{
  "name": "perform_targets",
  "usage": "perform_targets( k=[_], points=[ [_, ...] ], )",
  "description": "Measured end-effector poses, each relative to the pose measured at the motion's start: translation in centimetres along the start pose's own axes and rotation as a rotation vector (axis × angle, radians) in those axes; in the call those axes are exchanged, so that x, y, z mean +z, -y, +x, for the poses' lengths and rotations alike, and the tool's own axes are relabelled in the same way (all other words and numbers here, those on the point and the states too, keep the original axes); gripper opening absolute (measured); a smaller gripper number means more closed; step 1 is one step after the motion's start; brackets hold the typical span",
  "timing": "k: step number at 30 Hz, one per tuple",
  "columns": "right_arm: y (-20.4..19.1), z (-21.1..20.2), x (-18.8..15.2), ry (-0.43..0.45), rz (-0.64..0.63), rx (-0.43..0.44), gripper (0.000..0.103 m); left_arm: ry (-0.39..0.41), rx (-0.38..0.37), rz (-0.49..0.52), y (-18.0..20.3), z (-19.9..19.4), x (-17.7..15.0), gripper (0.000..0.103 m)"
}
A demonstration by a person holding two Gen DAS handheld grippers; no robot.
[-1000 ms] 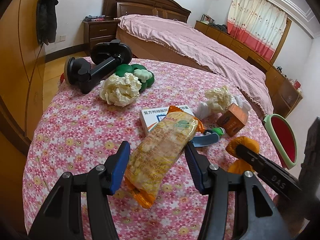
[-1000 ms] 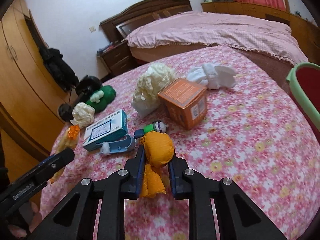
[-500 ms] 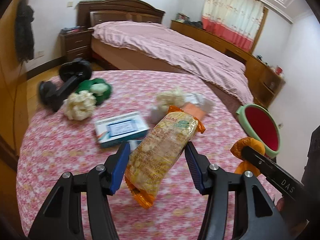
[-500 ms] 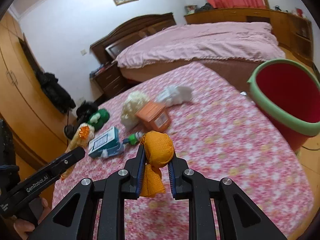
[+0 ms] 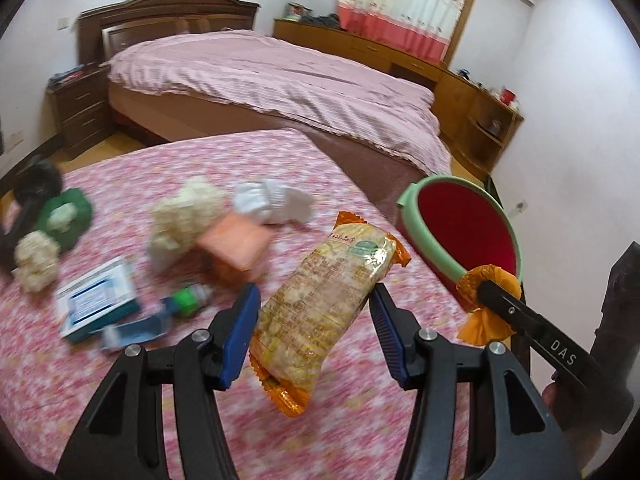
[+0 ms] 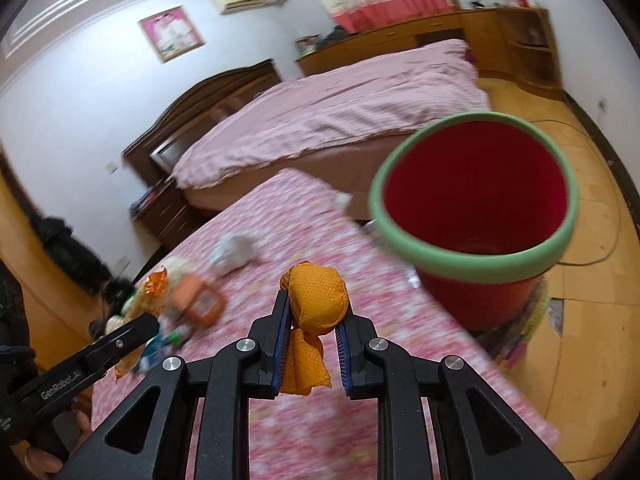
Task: Collect trash
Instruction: 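Carry the snack bag and orange wrapper with both tools over the red bucket, then open the left tool to drop the snack bag while the right tool releases the wrapper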
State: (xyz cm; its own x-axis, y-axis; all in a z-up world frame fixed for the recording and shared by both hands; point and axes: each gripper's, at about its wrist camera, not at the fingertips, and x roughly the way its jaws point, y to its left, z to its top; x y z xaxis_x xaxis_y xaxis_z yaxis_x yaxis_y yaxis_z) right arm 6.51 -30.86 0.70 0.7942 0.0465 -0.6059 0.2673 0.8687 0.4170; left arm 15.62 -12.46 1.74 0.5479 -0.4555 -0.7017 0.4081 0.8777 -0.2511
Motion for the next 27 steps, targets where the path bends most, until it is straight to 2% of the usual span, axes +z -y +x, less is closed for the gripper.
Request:
perform_targets(
  k=[12,20,27],
  points=[
    [7.8,-0.5,4.2,0.068,0.077,-0.091,0.021,-0.054,-0.064,0.105,8.0,6.1,3.2,0.057],
    [11.2,-0.1,5.4,0.054,0.102,-0.137,0.021,-0.096,-0.077,0.144,12.3,10.7,4.4,0.057],
    [13.0,1.2,6.0,0.017,0.12,-0.139,0.021,-0.143,-0.084,0.18,14.6,13.7,4.9,0.057]
  ],
)
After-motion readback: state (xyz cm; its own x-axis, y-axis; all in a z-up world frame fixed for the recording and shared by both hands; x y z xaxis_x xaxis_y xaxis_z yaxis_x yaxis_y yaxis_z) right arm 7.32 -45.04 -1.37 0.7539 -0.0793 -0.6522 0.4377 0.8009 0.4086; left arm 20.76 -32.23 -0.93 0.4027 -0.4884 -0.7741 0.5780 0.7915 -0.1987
